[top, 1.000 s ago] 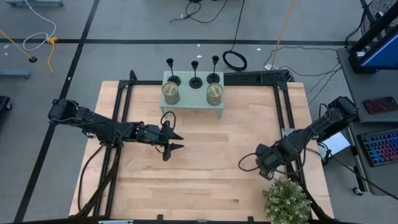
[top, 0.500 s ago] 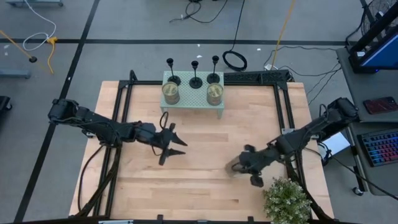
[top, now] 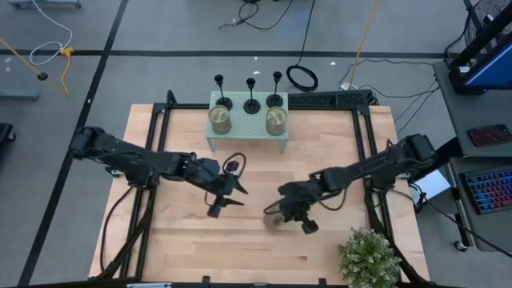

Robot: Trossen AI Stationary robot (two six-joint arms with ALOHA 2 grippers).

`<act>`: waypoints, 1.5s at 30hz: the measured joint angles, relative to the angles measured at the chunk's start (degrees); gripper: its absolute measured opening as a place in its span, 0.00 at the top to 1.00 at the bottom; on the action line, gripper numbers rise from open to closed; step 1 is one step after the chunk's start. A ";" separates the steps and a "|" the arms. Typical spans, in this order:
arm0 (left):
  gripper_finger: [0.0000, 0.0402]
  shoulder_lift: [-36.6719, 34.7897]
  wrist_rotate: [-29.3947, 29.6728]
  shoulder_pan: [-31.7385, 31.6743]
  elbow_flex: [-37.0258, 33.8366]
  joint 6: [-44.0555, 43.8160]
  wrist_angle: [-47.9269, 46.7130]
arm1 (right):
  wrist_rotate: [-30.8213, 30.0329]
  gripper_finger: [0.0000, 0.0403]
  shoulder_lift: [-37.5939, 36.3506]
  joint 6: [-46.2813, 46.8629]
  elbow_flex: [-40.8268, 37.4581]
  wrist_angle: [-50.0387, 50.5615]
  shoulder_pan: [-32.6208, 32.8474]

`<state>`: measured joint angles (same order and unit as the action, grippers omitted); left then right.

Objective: Pick & Place candle stick holders
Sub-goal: Put the scented candle on the shelf

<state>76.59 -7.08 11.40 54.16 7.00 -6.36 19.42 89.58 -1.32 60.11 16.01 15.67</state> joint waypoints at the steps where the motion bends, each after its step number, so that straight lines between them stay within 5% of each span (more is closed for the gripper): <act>1: 0.56 0.75 -0.08 0.00 0.63 0.19 -0.31 | -0.55 1.00 0.96 -2.85 2.50 3.26 -0.35; 8: 0.56 1.25 0.05 -0.02 1.15 0.24 -0.27 | -12.23 1.00 6.11 -14.45 14.94 20.71 -2.72; 19: 0.56 1.25 1.38 -0.07 1.13 -1.17 -1.63 | -14.72 0.99 9.97 -18.29 15.47 22.32 -6.32; 30: 0.56 1.25 3.15 -0.07 1.13 -2.60 -3.41 | -17.33 0.83 9.86 -19.47 15.57 18.49 -7.94; 37: 0.56 5.83 3.42 -0.07 0.99 0.72 0.73 | -25.34 0.77 3.66 -17.96 15.52 22.41 -5.60; 45: 0.56 14.83 7.11 -2.43 4.96 5.98 4.20 | -25.66 0.79 -8.08 0.04 11.19 25.42 -2.23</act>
<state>91.43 0.03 8.97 59.12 12.98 -2.16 -6.24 81.49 -1.29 71.30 41.44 13.44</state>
